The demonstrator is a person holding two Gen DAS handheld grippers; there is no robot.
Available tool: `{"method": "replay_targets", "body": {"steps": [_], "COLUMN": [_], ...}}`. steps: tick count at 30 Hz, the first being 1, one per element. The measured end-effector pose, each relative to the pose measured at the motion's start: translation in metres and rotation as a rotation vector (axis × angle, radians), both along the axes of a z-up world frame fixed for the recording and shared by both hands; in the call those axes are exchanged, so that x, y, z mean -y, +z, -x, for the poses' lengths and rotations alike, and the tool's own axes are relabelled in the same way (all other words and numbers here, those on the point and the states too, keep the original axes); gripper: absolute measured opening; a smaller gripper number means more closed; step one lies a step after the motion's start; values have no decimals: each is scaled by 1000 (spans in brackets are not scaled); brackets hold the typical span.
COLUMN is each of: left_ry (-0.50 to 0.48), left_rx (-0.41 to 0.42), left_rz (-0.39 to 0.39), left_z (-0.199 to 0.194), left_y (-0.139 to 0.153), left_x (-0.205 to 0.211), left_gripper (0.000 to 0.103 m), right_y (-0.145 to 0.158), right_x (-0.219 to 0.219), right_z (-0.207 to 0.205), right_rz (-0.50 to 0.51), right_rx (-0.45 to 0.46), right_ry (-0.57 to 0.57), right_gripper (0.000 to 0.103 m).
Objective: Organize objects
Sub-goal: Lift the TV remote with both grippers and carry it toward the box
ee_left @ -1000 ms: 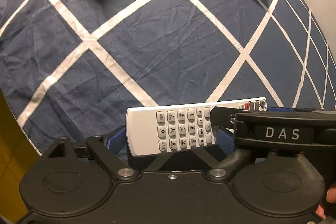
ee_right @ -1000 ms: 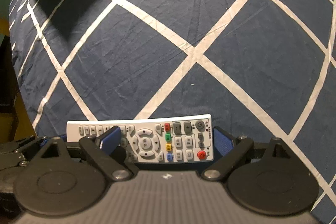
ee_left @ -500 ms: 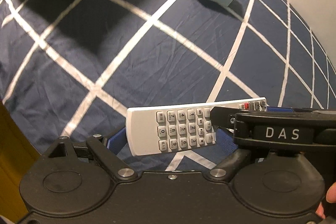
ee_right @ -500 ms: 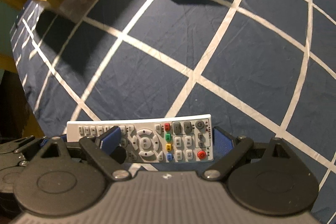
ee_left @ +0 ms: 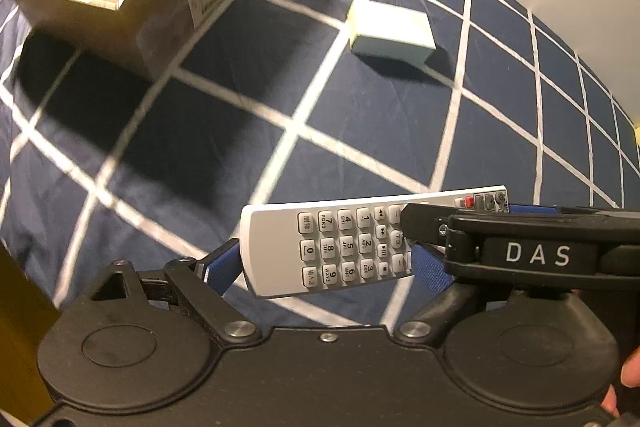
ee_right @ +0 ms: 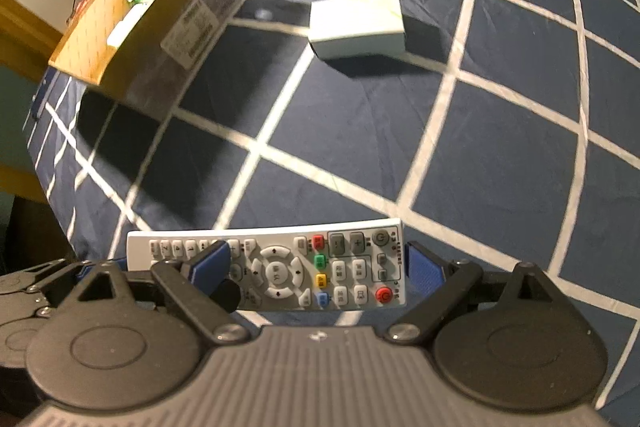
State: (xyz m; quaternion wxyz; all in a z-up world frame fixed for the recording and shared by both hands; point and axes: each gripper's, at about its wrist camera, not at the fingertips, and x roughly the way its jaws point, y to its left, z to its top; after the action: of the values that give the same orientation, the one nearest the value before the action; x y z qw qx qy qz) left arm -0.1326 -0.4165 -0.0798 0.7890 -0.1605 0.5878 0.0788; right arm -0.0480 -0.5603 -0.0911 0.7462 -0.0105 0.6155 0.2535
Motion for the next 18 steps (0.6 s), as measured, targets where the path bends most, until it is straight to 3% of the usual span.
{"method": "replay_targets", "body": {"steps": [18], "left_ry": [-287], "left_rx": [29], "left_rz": [-16], "left_z": [-67], "left_y": [34], "left_x": [-128], "left_gripper": [89], "right_y": [32], "right_x": [-116], "right_z": [-20], "right_rz": [-20], "right_rx": [36], "right_ry": [-279], "right_gripper": [93]}}
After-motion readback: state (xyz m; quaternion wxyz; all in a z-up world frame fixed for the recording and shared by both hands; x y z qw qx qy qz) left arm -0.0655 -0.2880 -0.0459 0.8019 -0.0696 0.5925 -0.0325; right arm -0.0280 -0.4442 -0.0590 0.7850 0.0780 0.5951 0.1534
